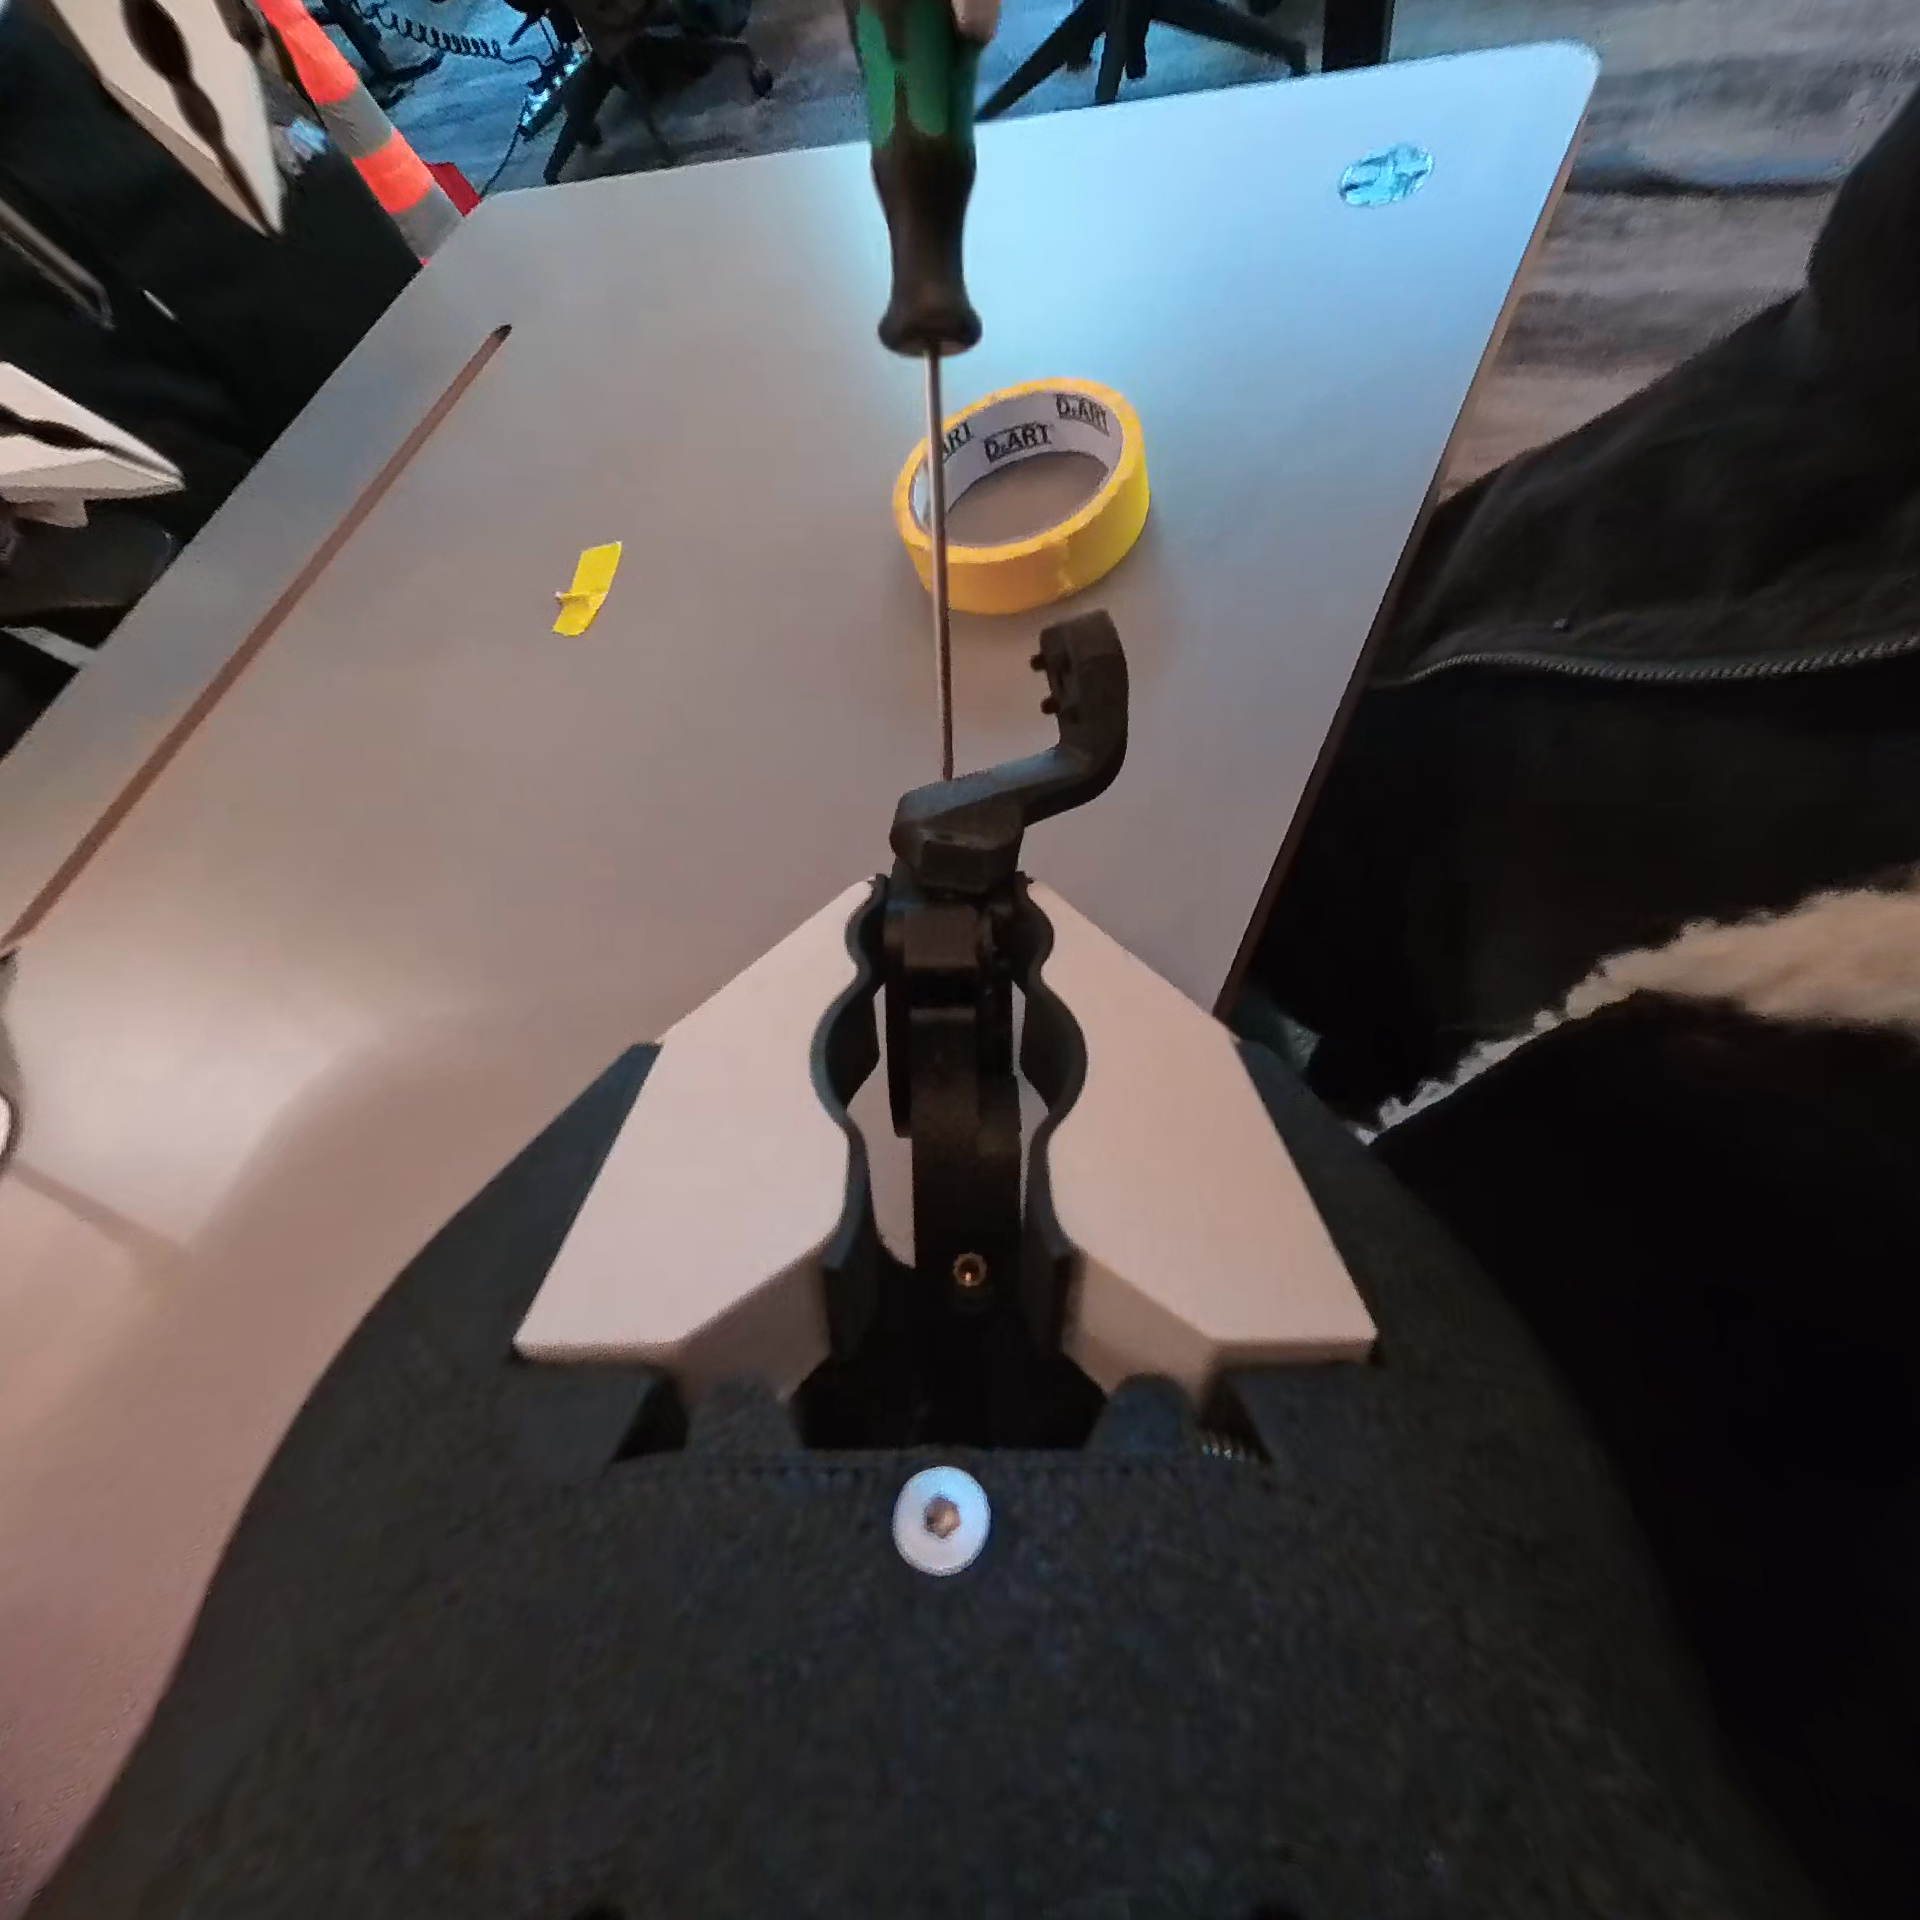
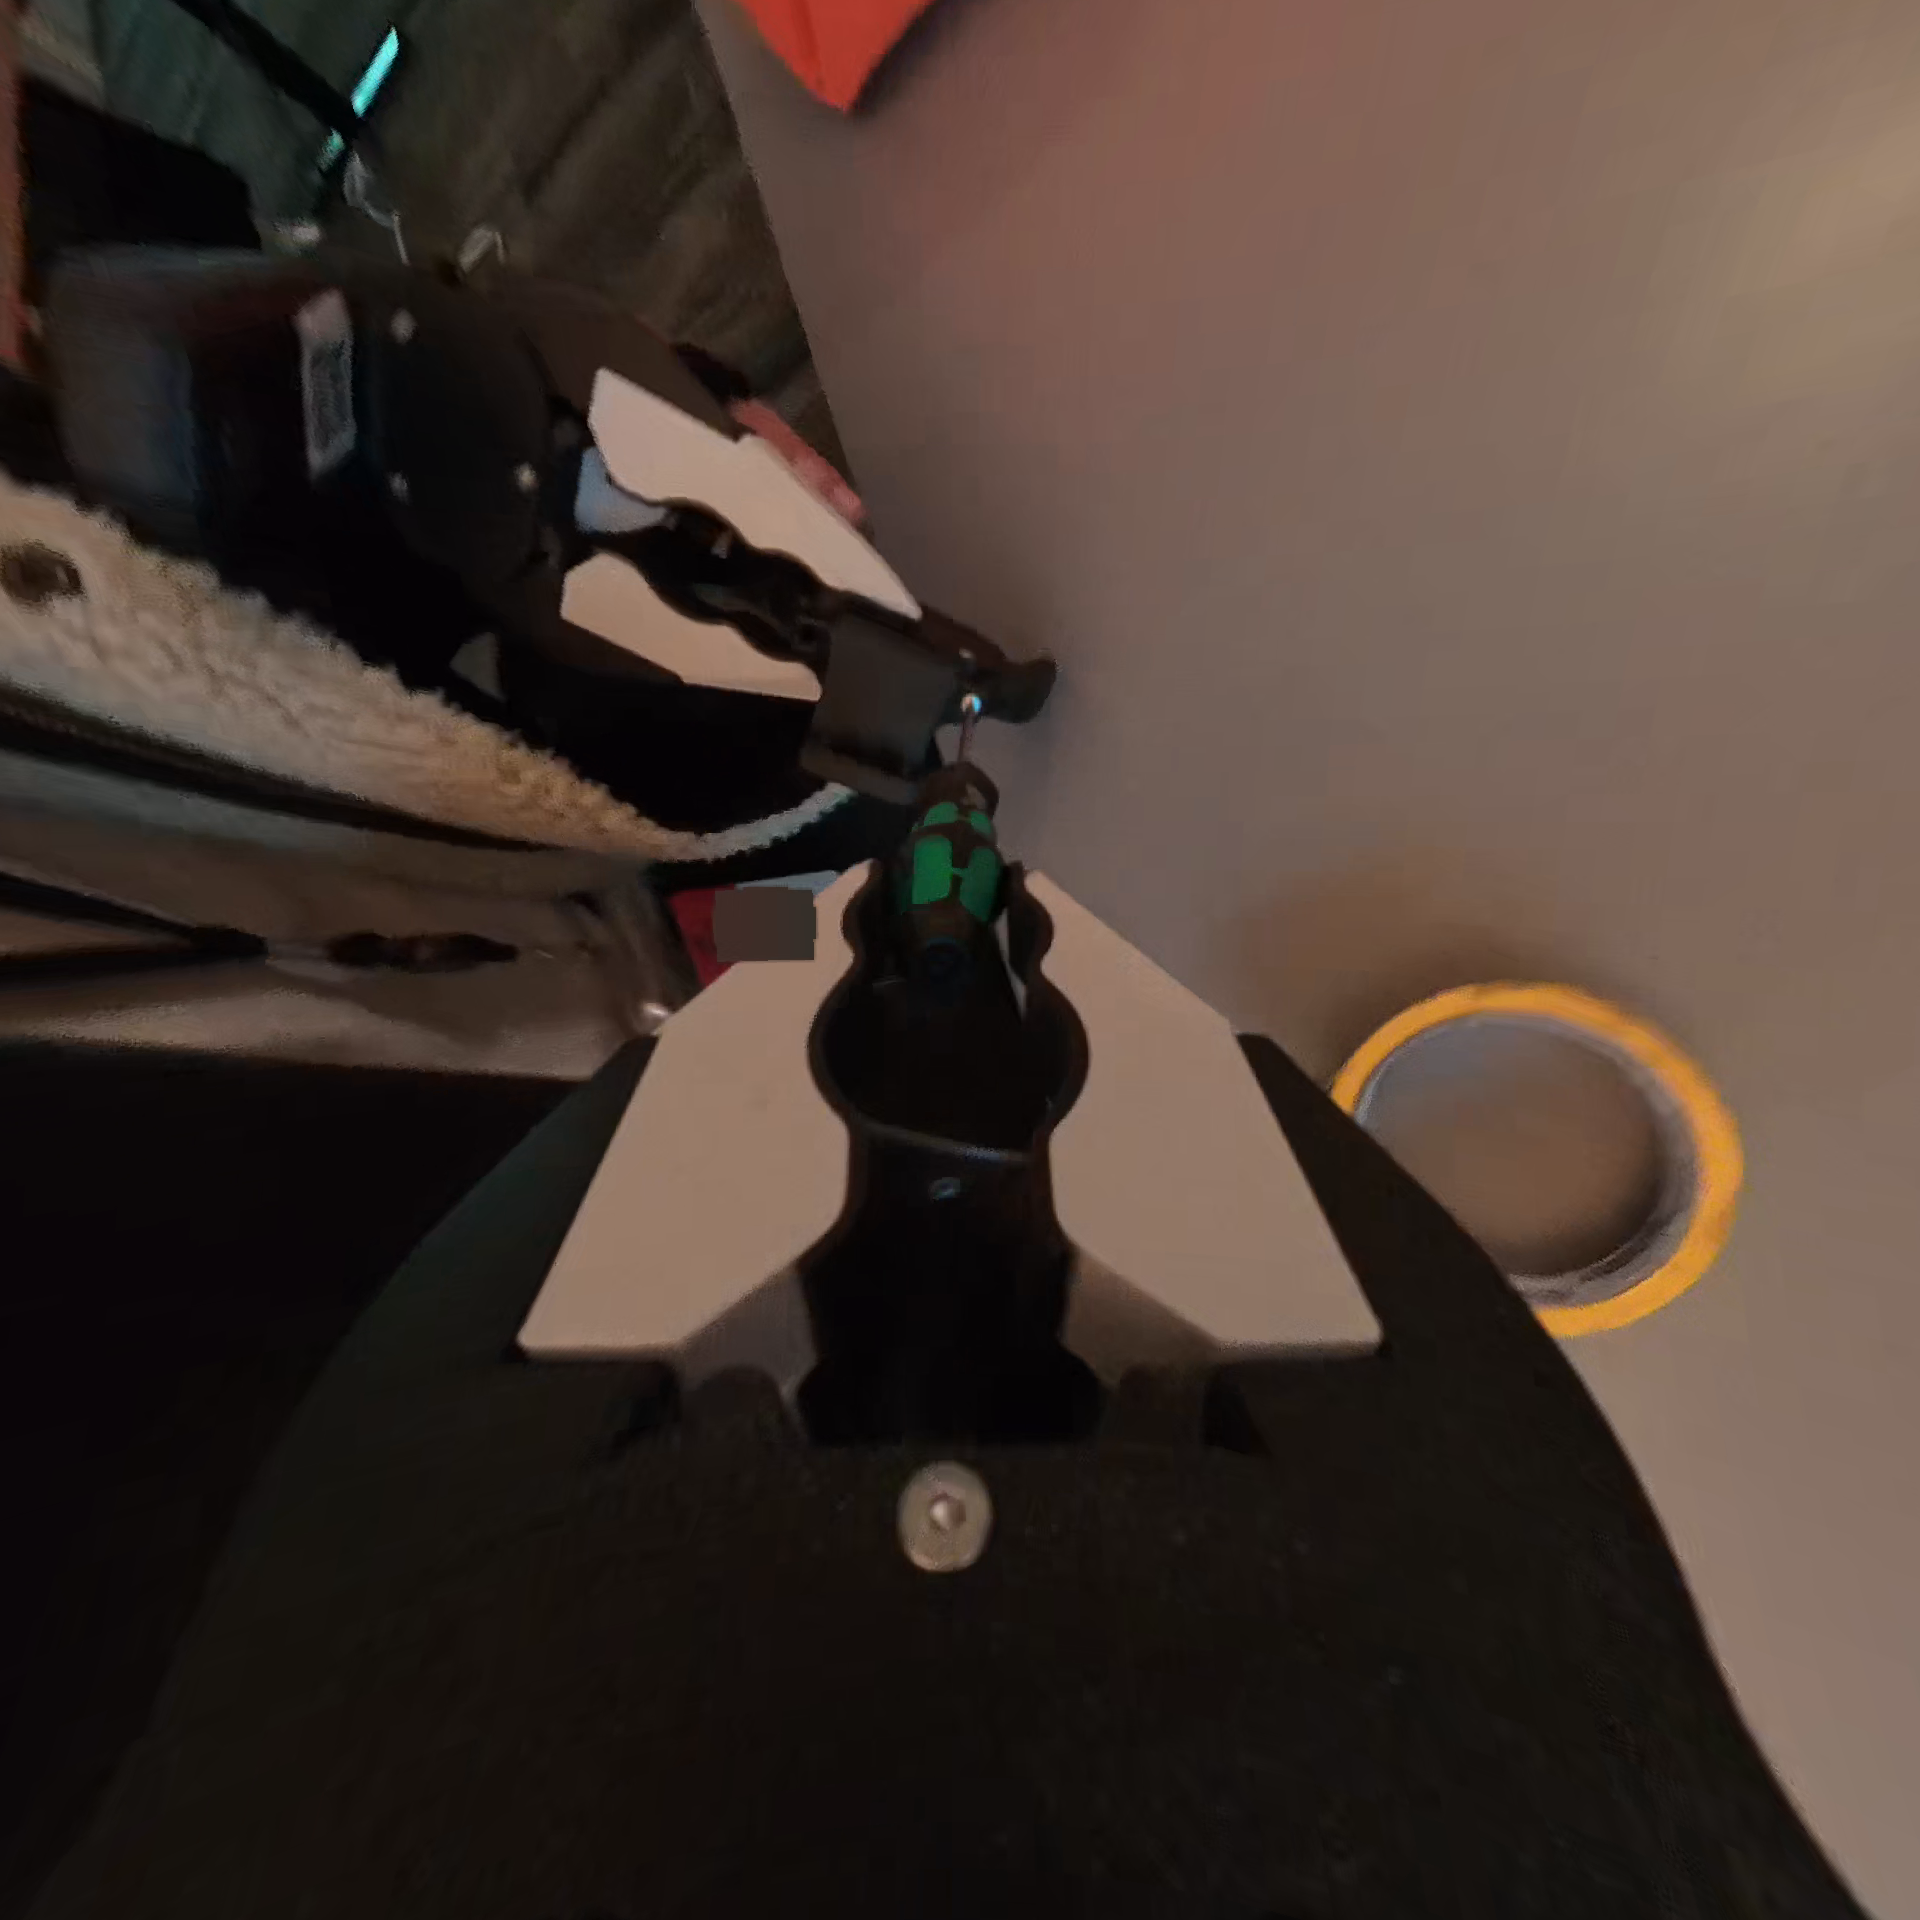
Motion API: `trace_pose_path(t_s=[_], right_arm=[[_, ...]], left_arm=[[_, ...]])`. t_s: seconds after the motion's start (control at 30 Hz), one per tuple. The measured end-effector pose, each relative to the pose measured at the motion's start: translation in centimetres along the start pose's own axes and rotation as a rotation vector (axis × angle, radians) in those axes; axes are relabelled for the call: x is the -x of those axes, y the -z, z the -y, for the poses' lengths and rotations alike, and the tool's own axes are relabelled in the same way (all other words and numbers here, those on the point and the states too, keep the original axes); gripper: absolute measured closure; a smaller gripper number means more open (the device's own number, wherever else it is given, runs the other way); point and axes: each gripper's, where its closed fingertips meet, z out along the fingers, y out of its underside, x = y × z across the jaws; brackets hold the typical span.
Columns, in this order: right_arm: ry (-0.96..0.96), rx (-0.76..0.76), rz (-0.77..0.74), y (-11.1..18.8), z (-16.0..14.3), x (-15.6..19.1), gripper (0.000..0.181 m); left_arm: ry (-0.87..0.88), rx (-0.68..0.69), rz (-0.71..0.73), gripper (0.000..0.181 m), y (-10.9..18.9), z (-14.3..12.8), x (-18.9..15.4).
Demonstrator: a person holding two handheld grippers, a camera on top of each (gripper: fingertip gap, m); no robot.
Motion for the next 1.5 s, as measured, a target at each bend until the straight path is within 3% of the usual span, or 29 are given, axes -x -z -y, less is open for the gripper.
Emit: trace_pose_path(t_s=[0.2,0.33,0.63,0.8,0.87,0.97,1.03,1.17,1.27,1.37,1.5], right_arm=[[0.464,-0.167,-0.017,0.5,1.9,2.6,0.16],[0.641,-0.231,0.011,0.4,2.3,3.6,0.16],[0.715,-0.32,0.066,-0.4,2.9,4.5,0.16],[0.425,-0.346,-0.092,-0.4,4.0,1.6,0.161],[0.161,-0.372,-0.103,-0.6,4.1,0.5,0.161],[-0.398,-0.371,-0.04,-1.8,2.7,-1.0,0.162],[-0.488,-0.444,-0.014,-2.1,2.4,-0.7,0.163],[-0.314,-0.464,-0.061,-2.5,2.2,0.2,0.162],[-0.044,-0.449,-0.067,-2.4,2.4,1.2,0.162],[0.262,-0.346,-0.104,-2.4,1.7,2.1,0.155],[0.624,-0.194,-0.2,-2.0,0.7,1.8,0.163]], left_arm=[[0.119,-0.08,-0.056,0.159,0.5,0.9,0.2],[0.137,-0.111,-0.07,0.159,0.9,1.4,0.2],[0.122,-0.141,-0.065,0.159,1.3,1.9,0.3],[0.046,-0.12,0.027,0.159,1.5,1.7,1.3],[0.012,-0.093,0.068,0.159,1.5,1.3,1.7],[-0.026,-0.034,0.103,0.159,1.1,0.4,2.1],[-0.029,-0.021,0.113,0.159,1.0,0.2,2.2],[0.012,-0.027,0.076,0.159,1.0,-0.3,2.2],[0.044,-0.053,0.036,0.159,1.1,0.0,1.9],[0.049,-0.069,0.011,0.159,1.3,0.2,1.6],[0.026,-0.081,-0.005,0.159,1.3,0.6,1.0]])
